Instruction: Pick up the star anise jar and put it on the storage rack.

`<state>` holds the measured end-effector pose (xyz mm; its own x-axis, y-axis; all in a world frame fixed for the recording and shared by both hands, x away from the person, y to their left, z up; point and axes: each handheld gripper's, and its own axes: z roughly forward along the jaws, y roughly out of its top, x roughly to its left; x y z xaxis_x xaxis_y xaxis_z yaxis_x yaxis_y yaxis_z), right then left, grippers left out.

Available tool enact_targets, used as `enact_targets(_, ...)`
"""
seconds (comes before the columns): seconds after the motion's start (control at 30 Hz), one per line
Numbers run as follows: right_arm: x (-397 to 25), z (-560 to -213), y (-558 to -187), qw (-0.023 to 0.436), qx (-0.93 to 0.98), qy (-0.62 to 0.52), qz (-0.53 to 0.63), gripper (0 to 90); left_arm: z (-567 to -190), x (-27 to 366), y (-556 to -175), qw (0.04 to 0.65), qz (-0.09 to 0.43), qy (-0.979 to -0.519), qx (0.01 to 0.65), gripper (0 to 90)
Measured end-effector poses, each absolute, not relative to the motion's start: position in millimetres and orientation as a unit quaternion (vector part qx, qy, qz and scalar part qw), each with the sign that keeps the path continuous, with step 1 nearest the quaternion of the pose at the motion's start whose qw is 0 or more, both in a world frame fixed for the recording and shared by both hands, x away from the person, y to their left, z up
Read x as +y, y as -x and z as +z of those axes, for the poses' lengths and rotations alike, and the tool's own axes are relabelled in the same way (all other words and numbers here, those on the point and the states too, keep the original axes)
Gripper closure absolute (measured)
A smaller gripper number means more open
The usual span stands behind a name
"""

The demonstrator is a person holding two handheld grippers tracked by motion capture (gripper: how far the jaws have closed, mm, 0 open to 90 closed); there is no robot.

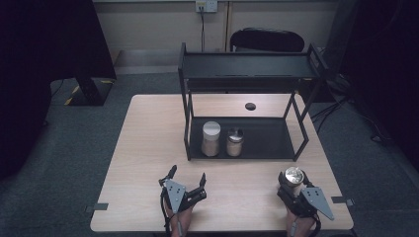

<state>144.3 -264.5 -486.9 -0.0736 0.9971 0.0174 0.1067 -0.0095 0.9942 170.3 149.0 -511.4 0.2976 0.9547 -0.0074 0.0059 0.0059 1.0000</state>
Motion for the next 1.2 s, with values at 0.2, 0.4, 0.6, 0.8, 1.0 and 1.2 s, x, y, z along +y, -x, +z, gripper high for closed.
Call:
enact_targets(0.2, -266.1, -489.0, -144.5, 0.450, 0.538, -0.510, 0.498, 32.2, -511.5, 148.9, -170.2, 0.570, 0.416, -0.569, 0.422, 1.7)
enact_targets(0.4, -265.5, -493.1, -143.9, 0.454, 0.532, -0.508, 0.503, 32.7, -511.6, 148.9, -170.1, 0.570, 0.417, -0.568, 0.422, 1.7)
enact_targets(0.6, -265.6, -493.3, -143.7, 0.454, 0.531, -0.508, 0.504, 33.0, -511.7, 148.9, -170.1, 0.570, 0.417, -0.568, 0.422, 1.7)
enact_targets(0.8, -266.4, -492.5, -143.9, 0.453, 0.532, -0.507, 0.504, 33.2, -511.5, 148.8, -170.1, 0.570, 0.417, -0.569, 0.422, 1.7)
enact_targets(1.0, -265.5, -491.8, -143.9, 0.455, 0.533, -0.507, 0.502, 33.4, -511.7, 149.0, -170.1, 0.571, 0.416, -0.568, 0.422, 1.7)
enact_targets(1.2, -266.2, -490.9, -143.9, 0.454, 0.534, -0.507, 0.502, 33.5, -511.6, 149.1, -170.2, 0.571, 0.416, -0.569, 0.422, 1.7)
